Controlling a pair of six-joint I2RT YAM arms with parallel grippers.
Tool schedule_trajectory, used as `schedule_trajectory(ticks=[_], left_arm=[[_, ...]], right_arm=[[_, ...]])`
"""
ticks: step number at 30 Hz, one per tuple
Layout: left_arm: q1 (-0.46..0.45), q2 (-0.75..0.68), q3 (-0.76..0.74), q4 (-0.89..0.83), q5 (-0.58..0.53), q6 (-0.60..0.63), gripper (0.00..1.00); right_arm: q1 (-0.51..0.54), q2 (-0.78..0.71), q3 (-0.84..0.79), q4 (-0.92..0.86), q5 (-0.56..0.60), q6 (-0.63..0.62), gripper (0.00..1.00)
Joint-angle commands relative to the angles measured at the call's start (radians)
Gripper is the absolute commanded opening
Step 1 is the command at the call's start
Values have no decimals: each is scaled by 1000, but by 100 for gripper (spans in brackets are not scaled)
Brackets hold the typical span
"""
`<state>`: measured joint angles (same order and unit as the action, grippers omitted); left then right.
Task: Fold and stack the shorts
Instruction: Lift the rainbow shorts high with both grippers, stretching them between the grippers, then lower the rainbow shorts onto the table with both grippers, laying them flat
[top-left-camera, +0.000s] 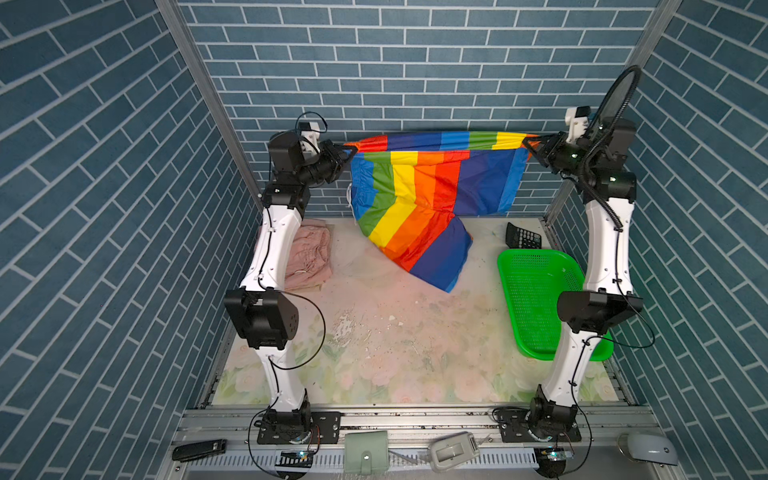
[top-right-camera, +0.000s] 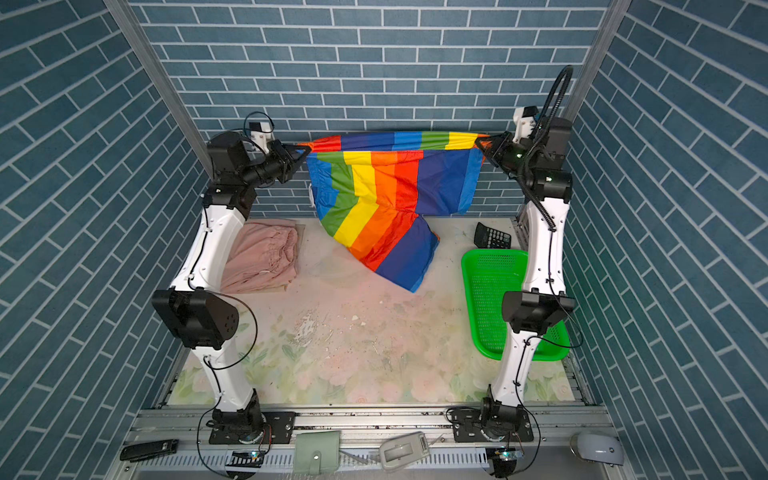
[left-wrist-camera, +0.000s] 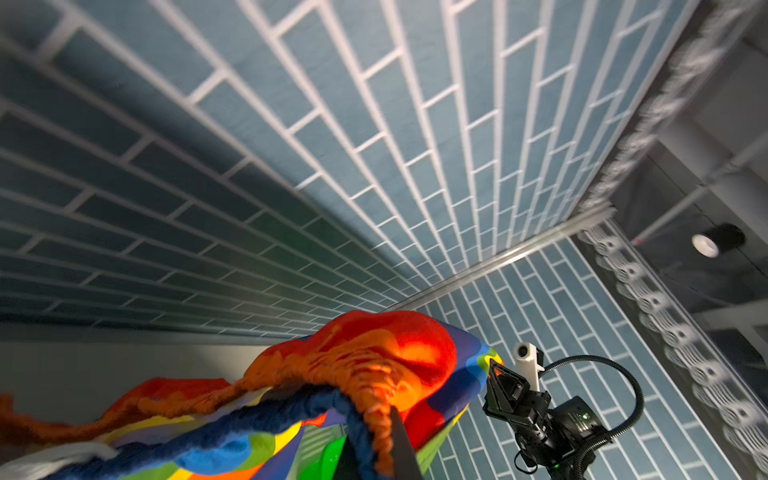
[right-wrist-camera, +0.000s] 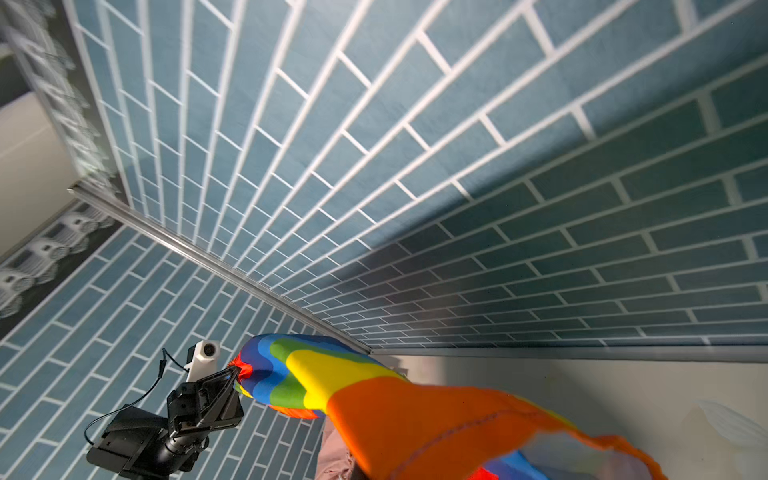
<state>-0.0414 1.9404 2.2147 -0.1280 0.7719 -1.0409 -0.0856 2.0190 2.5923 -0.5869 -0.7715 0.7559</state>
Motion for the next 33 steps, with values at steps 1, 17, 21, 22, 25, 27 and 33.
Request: schedule_trajectory(ticks=[1, 17, 21, 22, 25, 27, 33], left_arm=[[71, -80, -48, 12, -49, 23, 0], [155, -806, -1487, -95, -21, 198, 0], [156, -855, -1655, -138, 15, 198, 0], [155, -865, -1692, -133, 17, 189, 0], [150, -918, -1817, -68, 40, 116, 0], [147, -957, -1855, -99, 41, 119, 0], [135, -1006, -1823, -263, 15, 192, 1]], right_arm=[[-60, -178, -233, 133, 58, 21, 0], [187, -688, -1703, 344, 148, -67, 0], [222, -706, -1822, 308, 168, -81, 0], [228, -707, -1831, 288, 178, -91, 0], [232, -715, -1828, 212, 215, -131, 0], [231, -717, -1809, 152, 243, -164, 0], [232, -725, -1789, 25, 300, -225, 0]])
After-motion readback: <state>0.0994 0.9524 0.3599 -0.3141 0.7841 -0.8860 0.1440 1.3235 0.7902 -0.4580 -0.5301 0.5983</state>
